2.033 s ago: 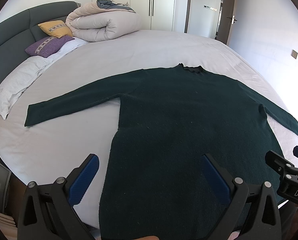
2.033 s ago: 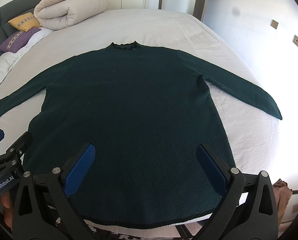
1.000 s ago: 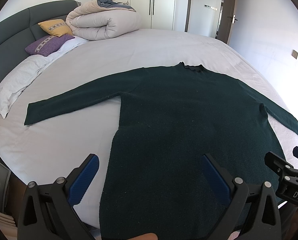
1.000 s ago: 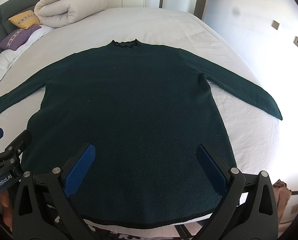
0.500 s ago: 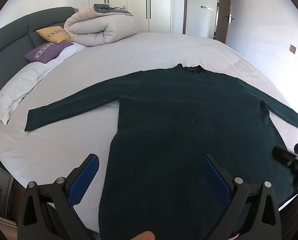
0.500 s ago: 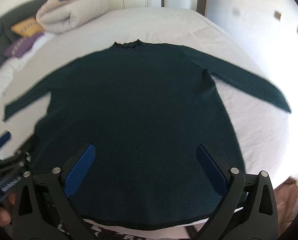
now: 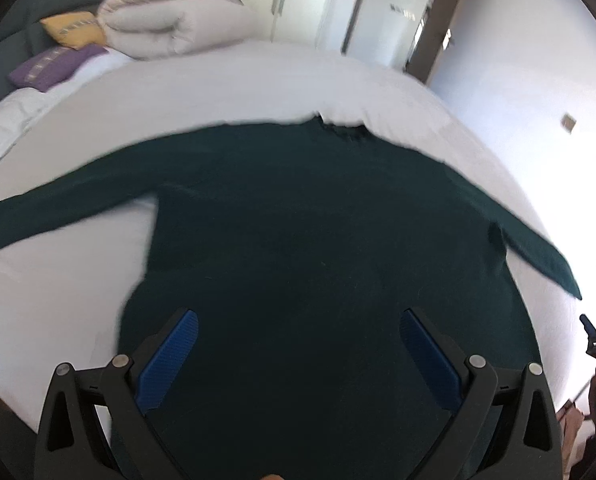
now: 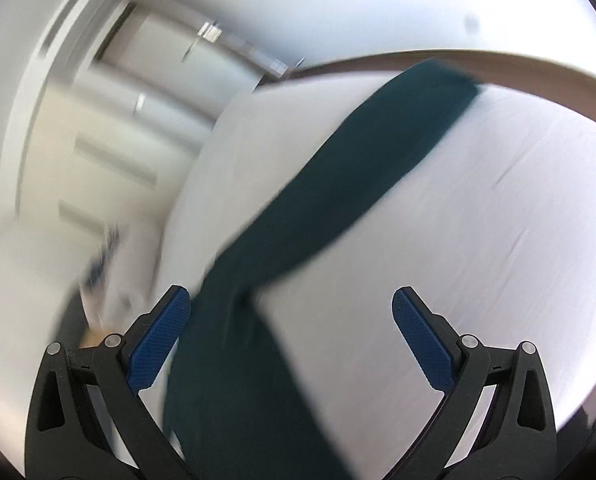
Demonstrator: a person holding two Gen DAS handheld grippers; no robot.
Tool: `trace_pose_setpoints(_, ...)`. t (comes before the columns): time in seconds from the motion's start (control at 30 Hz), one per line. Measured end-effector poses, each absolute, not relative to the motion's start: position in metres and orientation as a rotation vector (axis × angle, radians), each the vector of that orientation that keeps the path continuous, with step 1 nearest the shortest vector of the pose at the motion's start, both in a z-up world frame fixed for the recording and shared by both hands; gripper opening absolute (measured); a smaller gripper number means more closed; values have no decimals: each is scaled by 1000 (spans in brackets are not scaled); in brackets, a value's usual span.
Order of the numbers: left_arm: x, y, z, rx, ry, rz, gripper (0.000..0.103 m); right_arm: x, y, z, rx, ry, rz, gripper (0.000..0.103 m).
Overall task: Fold small clothes
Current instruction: 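Grasp the sweater sleeve cuff with the right gripper and lift it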
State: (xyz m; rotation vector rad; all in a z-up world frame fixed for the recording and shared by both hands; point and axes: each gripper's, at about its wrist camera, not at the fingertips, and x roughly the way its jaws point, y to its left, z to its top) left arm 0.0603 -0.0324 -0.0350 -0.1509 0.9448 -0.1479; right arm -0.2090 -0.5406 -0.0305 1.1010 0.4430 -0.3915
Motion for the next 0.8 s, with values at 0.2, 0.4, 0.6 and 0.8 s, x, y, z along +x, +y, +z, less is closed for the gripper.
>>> trace_pose_setpoints(0.2,95,-55,-50,-117,1031,-105,103,-213,-628,-74,1302,374,-509,79)
trace_pose_setpoints(0.4,122,-69,-58,-180,1042,-178,94,-181,-656,-75,1297,356,-529,78)
trace_pose_setpoints(0.6,141,-72,-65,-291,1044,-268,90,-157,-669,-77,1335,298,-576,72)
trace_pose_setpoints(0.8,161,-66,-73,-337,1065,-313,82,-129,-683,-91,1357,331,-634,20)
